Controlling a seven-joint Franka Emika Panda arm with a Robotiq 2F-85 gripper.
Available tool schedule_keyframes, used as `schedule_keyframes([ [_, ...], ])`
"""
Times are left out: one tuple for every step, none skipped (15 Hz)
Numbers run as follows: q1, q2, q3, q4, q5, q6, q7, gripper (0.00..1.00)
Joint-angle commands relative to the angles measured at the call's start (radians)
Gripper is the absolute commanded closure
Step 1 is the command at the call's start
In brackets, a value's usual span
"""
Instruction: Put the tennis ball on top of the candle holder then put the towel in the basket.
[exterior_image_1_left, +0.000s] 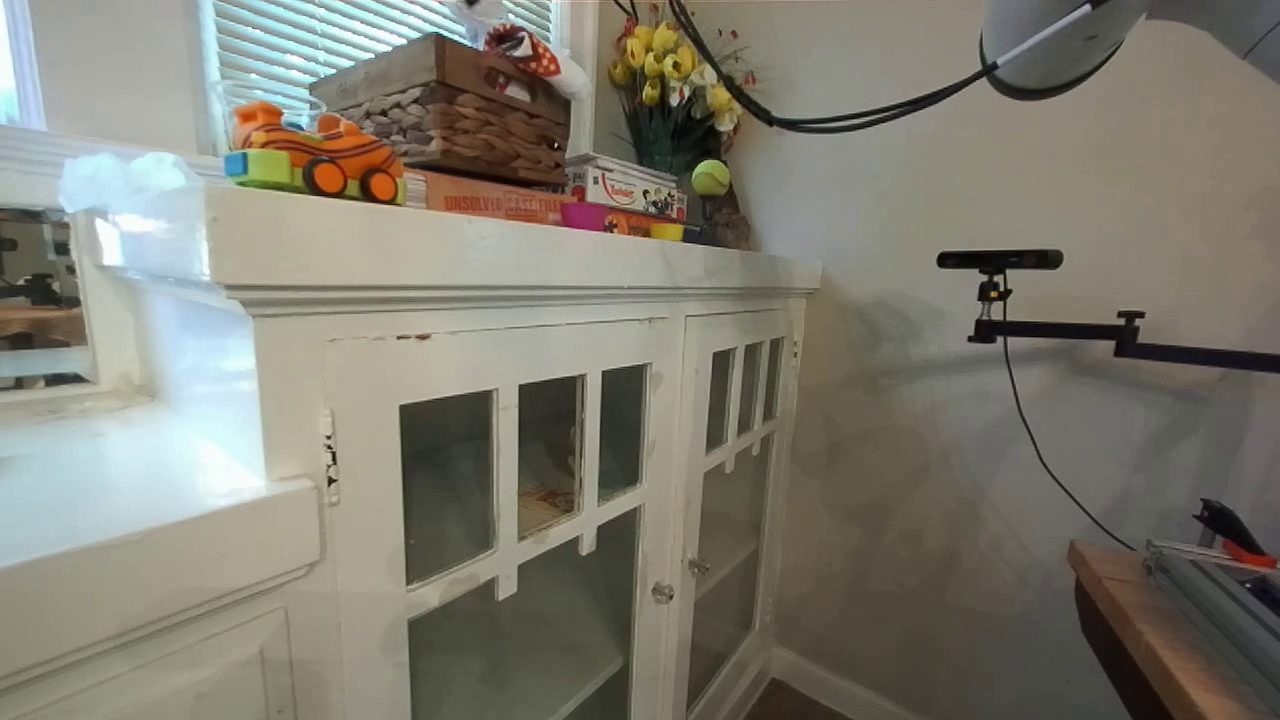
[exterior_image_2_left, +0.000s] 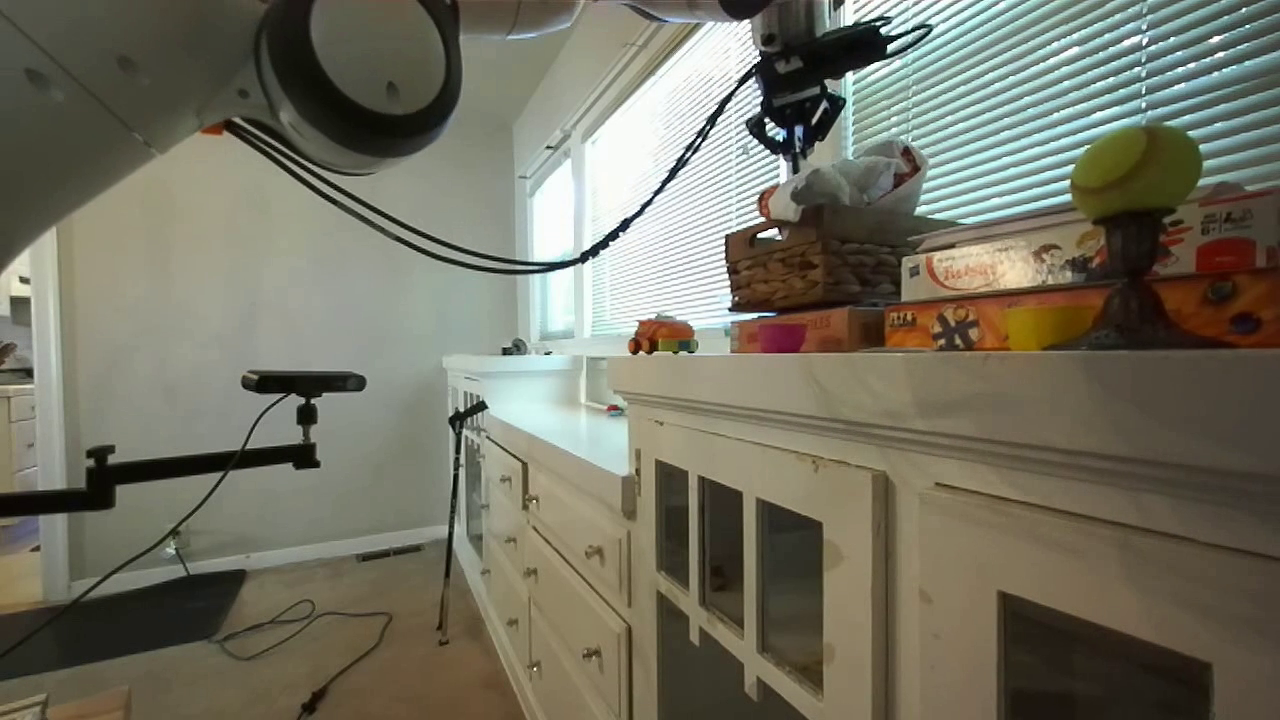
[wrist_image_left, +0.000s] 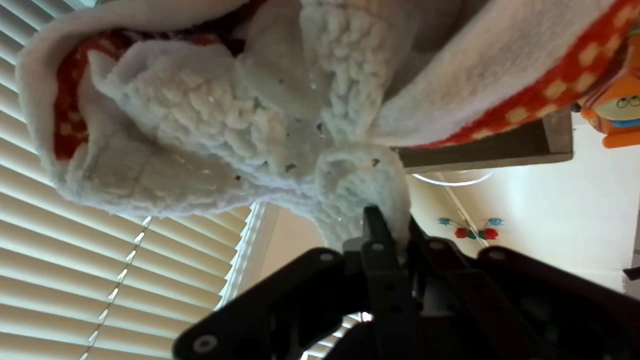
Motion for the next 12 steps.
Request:
schedule_keyframes([
  [0.023,0.001,-0.042,0.0,-0.027,0.001,0.059,0.62],
  [0.028,0.0,-0.055,0.0,-0.036,0.011,0.068,0.54],
  [0.036,-0.003,-0.072,0.0,-0.05,0.029,0.08,0.48],
  [0.044,-0.009,-0.091,0.001,-0.068,0.053,0.095,0.42],
  [0.052,-0.012,-0.112,0.002,-0.086,0.079,0.121,0.34],
  [0.06,-0.018,-0.13,0.002,-0.108,0.106,0.136,0.27],
  [0.066,-0.024,-0.147,0.003,-0.13,0.126,0.152,0.19],
  [0.074,-0.033,-0.163,0.004,-0.153,0.133,0.166,0.13],
  [0.082,-0.04,-0.179,0.004,-0.18,0.148,0.177,0.05],
  [0.091,-0.049,-0.199,0.005,-0.208,0.148,0.2,0.01],
  [0.101,-0.059,-0.221,0.006,-0.238,0.135,0.236,0.0],
  [0.111,-0.077,-0.243,-0.006,-0.268,0.104,0.277,0.0],
])
